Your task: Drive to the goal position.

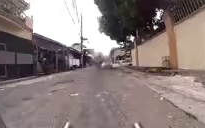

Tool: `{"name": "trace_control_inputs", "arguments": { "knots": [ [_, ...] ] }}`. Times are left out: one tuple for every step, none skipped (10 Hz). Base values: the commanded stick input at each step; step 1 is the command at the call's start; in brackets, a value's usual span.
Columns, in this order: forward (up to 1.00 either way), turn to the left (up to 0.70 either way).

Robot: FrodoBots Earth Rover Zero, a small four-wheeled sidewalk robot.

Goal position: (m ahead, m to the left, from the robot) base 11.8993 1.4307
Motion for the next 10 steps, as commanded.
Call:
{"name": "trace_control_inputs", "arguments": {
  "knots": [
    [0.7, 0.0],
    [0.7, 0.0],
    [0.7, 0.0],
    [0.7, 0.0],
    [0.7, 0.0],
    [0.7, 0.0],
    [0.7, 0.0],
    [0.7, 0.0],
    [0.7, 0.0],
    [0.7, 0.0]
  ]
}}
